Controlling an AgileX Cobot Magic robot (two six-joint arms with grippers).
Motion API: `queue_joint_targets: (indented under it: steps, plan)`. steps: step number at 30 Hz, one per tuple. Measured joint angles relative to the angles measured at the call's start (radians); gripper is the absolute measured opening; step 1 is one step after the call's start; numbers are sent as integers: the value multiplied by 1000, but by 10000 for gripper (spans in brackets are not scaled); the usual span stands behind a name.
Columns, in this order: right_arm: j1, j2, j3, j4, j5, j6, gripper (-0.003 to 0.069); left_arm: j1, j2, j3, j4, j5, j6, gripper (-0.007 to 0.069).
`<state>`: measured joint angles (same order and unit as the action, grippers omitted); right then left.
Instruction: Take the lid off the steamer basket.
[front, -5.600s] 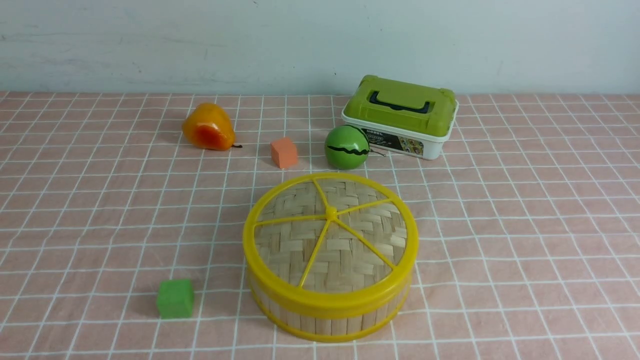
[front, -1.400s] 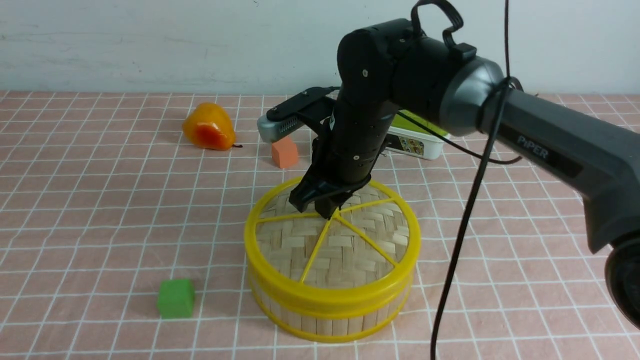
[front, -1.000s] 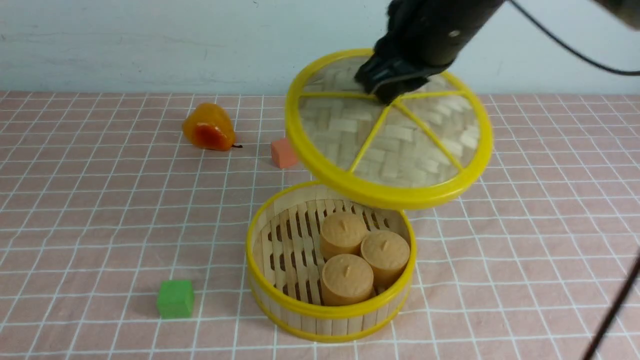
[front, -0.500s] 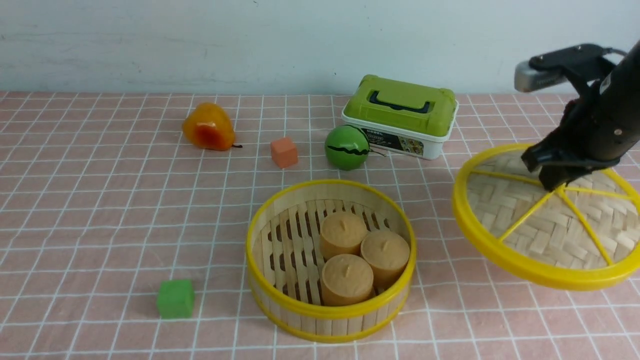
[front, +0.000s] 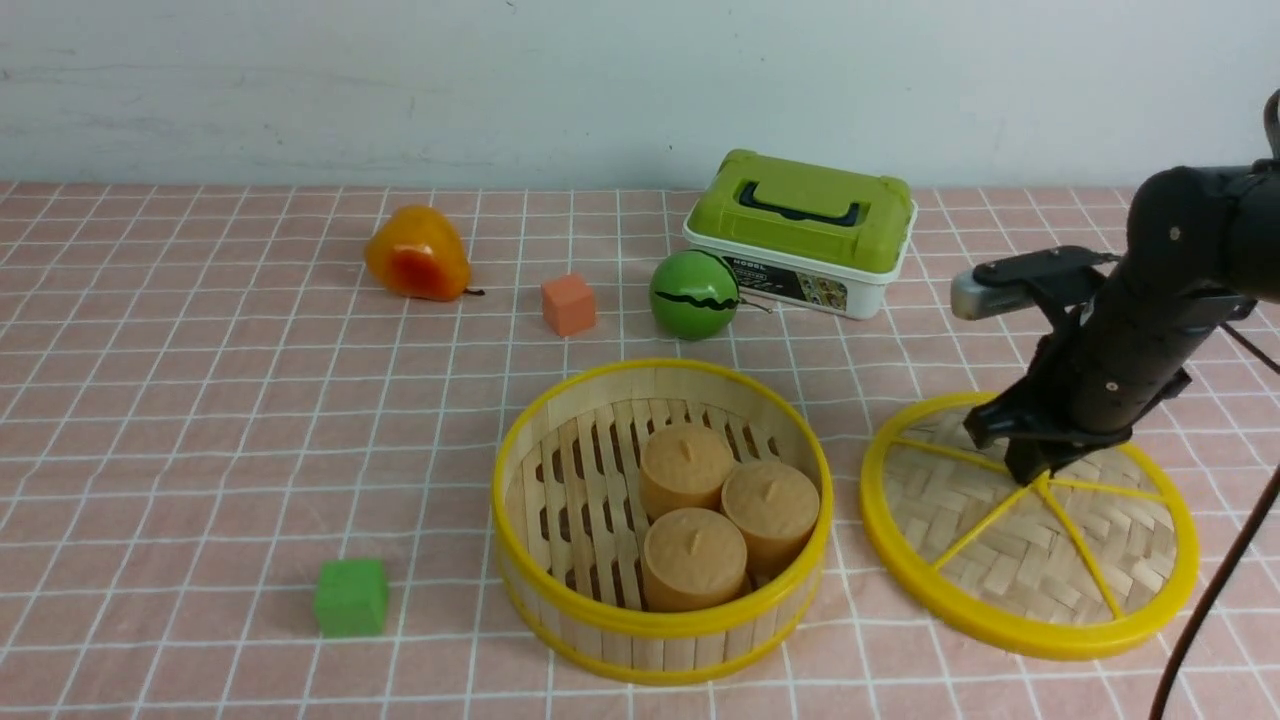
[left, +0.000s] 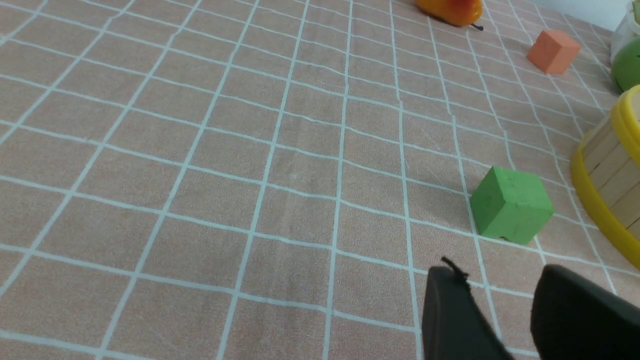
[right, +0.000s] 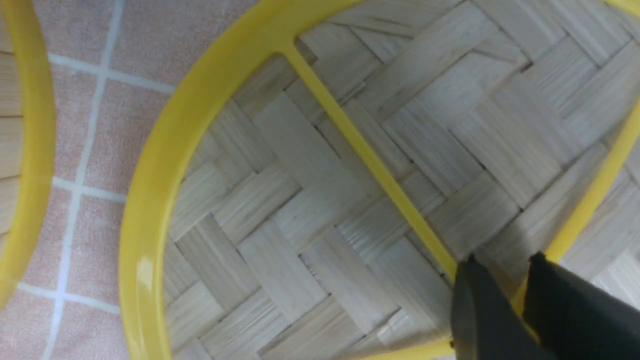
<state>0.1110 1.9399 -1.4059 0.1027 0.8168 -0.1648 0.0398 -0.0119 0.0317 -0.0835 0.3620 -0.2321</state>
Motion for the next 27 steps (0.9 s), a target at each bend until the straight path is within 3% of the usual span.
queue_joint_targets:
  steps: [4, 10, 14, 20, 27]
  plan:
    - [-1, 4, -3, 10, -2, 0, 124, 0, 0, 0, 0, 0, 0, 239]
    - [-1, -31, -2, 28, 45, 0, 304, 0, 0, 0, 0, 0, 0, 239]
    - [-1, -167, -2, 28, 107, 0, 363, 0, 0, 0, 0, 0, 0, 239]
    - [-1, -398, -1, 38, 141, 0, 357, 0, 0, 0, 0, 0, 0, 239]
    - [-1, -701, 100, 76, 137, 0, 212, 0, 0, 0, 0, 0, 0, 239]
